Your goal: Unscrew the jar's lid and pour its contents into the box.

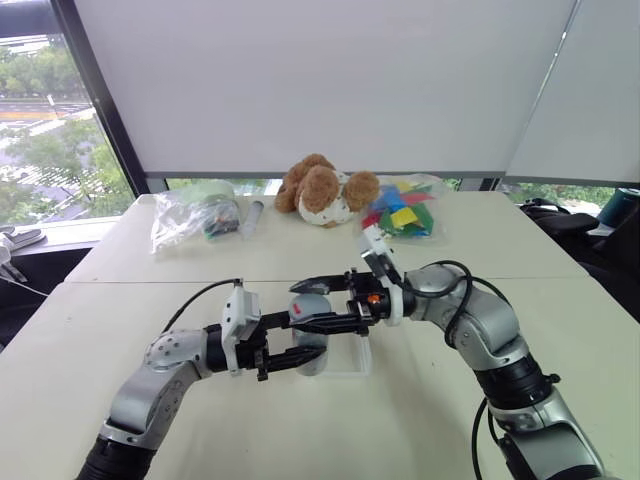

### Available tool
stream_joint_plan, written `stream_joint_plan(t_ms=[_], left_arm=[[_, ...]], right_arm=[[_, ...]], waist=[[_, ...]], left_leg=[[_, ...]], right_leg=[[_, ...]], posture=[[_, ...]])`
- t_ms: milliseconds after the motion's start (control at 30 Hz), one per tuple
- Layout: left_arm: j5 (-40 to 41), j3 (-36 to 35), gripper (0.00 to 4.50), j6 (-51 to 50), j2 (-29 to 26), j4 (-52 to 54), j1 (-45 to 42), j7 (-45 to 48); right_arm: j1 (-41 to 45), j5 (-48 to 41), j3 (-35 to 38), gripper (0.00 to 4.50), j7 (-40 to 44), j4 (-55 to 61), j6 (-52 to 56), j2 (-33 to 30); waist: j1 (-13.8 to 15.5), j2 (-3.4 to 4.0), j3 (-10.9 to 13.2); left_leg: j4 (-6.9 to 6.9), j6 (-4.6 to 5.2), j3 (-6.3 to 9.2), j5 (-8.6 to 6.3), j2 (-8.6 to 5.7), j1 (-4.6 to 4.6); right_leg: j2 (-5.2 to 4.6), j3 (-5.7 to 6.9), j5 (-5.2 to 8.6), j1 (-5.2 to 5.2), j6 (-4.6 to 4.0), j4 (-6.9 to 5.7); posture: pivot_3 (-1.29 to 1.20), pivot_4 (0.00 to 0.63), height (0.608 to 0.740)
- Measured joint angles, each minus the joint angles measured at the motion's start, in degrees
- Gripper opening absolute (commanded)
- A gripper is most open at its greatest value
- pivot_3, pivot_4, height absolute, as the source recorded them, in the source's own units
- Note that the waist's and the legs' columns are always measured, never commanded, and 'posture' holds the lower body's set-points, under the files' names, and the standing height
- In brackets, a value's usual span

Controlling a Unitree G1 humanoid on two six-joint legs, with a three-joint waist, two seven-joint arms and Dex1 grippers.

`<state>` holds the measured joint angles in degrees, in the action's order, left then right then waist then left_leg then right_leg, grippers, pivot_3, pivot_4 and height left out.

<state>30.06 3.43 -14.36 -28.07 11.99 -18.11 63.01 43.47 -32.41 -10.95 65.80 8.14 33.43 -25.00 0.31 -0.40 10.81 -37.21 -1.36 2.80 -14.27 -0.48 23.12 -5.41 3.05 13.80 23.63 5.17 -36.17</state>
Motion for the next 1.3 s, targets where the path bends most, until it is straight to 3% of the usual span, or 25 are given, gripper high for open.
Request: stream_joint_plan(t_ms=[100, 200, 300, 400, 467, 633, 833, 967, 1067, 1200, 1233, 1300], left_arm=[[0.78, -0.19, 2.19, 0.17, 0.06, 0.52, 0.0, -0.01], [0.59, 0.29, 2.19, 0.05, -0.13, 1.1, 0.18, 0.39], [0.54, 0.27, 2.19, 0.05, -0.33, 1.09, 0.54, 0.46], [0.53, 0.23, 2.19, 0.07, -0.42, 1.09, 0.55, 0.39], [0.58, -0.17, 2.19, 0.06, -0.71, 1.11, 0.74, 0.19], [1.44, -3.09, 2.19, -0.46, -2.15, 1.1, 1.62, -0.86], [3.8, -5.03, 2.19, -2.86, -2.85, -0.24, -0.3, -1.89], [3.7, -5.04, 2.19, -2.82, -3.4, -2.41, -1.57, -1.73], [3.55, -4.99, 2.19, -2.71, -3.33, -3.38, -3.18, -1.74], [3.38, -4.98, 2.19, -2.62, -3.26, -4.29, -4.51, -1.76], [3.25, -4.98, 2.19, -2.59, -3.26, -4.55, -4.52, -1.76], [2.94, -4.94, 2.19, -2.5, -3.18, -5.29, -4.79, -1.86]], right_arm=[[-0.01, -2.98, 1.58, 2.3, -0.46, -0.01, 2.42, 1.35], [0.78, -15.41, 9.08, 2.3, -2.75, 0.97, 8.28, 4.37], [1.01, -23.38, 14.76, 2.3, -5.39, 1.57, 13.24, 3.68], [-1.3, -25.68, 19.37, 2.3, -8.66, 1.09, 14.19, 1.71], [-4.88, -20.95, 20.95, 2.3, -8.5, -0.45, 9.23, -2.46], [-17.32, 0.07, 20.66, 2.3, -1.43, -15.32, -16.63, -13.84], [-18.11, 11.15, 21.88, 2.3, -1.42, -40.21, -42.69, -13.78], [-16.51, 14.13, 21.93, 2.3, -1.35, -55.64, -49.16, -13.1], [-14.67, 14.0, 22.26, 2.3, -0.73, -60.27, -49.68, -11.42], [-13.36, 12.91, 23.44, 4.21, 0.54, -62.39, -48.55, -10.72], [-13.48, 12.61, 23.62, 4.46, 1.15, -62.37, -47.89, -10.72], [-14.79, 11.37, 24.95, 4.46, 1.29, -61.33, -46.69, -10.72]], waist=[[0.0, 0.0, 0.0], [0.05, 0.01, 0.01], [0.36, 0.01, 0.0], [0.44, 0.01, 0.0], [0.46, -0.01, -0.01], [0.31, -0.02, 0.0], [-1.03, 0.0, 0.03], [-1.13, 0.0, 0.04], [-1.24, -0.01, 0.05], [-0.99, -0.01, 0.04], [-0.9, -0.01, 0.04], [-0.74, -0.01, 0.05]], left_leg=[[0.0, 0.0, 0.01, 0.0, 0.01, 0.0], [0.01, 0.0, 0.02, 0.0, 0.04, 0.01], [0.0, 0.0, 0.03, 0.0, 0.03, -0.01], [0.0, 0.0, 0.0, 0.0, 0.0, 0.0], [0.0, 0.0, -0.02, 0.0, -0.03, 0.01], [0.01, 0.01, -0.09, 0.0, -0.04, 0.0], [0.11, 0.02, -0.29, 0.0, 0.03, -0.47], [0.2, 0.03, -0.58, -0.01, 0.08, -0.65], [0.19, 0.04, -0.79, -0.01, 0.16, -0.73], [0.18, 0.06, -0.85, -0.03, 0.18, -0.75], [0.18, 0.06, -0.86, -0.03, 0.17, -0.74], [0.18, 0.06, -0.87, -0.03, 0.17, -0.73]], right_leg=[[0.0, 0.0, 0.0, 0.0, 0.0, 0.0], [0.0, 0.0, 0.0, 0.0, -0.01, 0.0], [-0.02, 0.0, 0.0, -0.05, -0.01, 0.03], [-0.03, 0.0, 0.0, -0.05, -0.01, 0.04], [-0.03, 0.0, 0.0, -0.06, -0.01, 0.08], [-0.02, 0.0, 0.0, -0.05, 0.0, 0.08], [0.02, -0.15, 0.0, -0.33, -0.01, 0.02], [0.06, -0.44, 0.0, -0.35, -0.02, 0.0], [0.14, -0.67, -0.02, -0.34, -0.03, 0.0], [0.14, -0.75, -0.02, -0.34, -0.03, 0.02], [0.14, -0.76, -0.02, -0.34, -0.03, 0.04], [0.13, -0.77, -0.02, -0.34, -0.03, 0.05]], posture=[[0.0, 0.15, 0.74], [0.0, 0.15, 0.74], [0.0, 0.15, 0.74], [0.0, 0.15, 0.74], [0.0, 0.15, 0.74], [0.0, 0.15, 0.74], [0.0, 0.15, 0.74], [0.0, 0.15, 0.74], [0.0, 0.15, 0.74], [0.0, 0.15, 0.74], [0.0, 0.15, 0.74], [0.0, 0.15, 0.74]])
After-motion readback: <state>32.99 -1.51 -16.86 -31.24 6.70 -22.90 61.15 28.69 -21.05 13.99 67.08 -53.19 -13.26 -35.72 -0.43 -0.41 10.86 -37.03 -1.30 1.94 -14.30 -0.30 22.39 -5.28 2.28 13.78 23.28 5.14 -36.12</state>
